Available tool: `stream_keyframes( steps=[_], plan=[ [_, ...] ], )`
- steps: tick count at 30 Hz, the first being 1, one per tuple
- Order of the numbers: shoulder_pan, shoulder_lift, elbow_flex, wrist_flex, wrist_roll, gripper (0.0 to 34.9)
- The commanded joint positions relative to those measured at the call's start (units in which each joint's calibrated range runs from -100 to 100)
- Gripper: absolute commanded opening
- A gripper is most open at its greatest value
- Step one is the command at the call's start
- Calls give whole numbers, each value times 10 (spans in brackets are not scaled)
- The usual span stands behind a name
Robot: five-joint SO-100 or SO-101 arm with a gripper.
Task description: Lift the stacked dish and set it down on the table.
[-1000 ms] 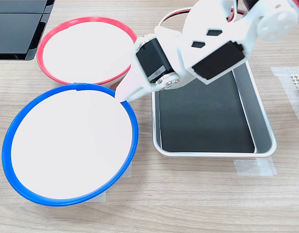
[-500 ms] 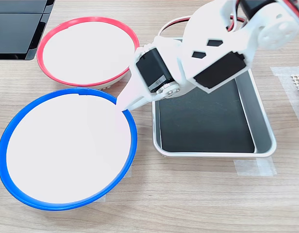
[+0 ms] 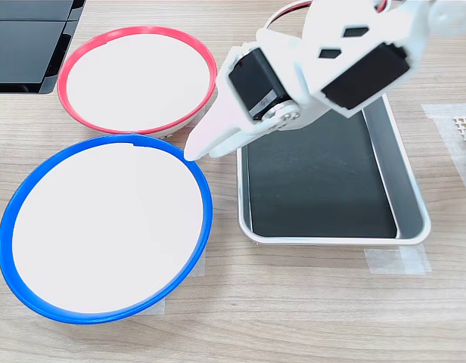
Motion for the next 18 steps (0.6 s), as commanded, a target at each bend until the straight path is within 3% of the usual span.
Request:
stream_keyframes(
  steps=[1, 2, 8, 13, 15, 18],
  plan=[
    [32, -105, -19, 58, -8, 84],
    [44, -143, -7, 58, -20, 3],
    [120, -377, 142, -45, -133, 1],
    [128, -539, 300, -51, -168, 0],
    [124, -601, 356, -22, -173, 0],
    [119, -701, 429, 83, -173, 0]
  ],
)
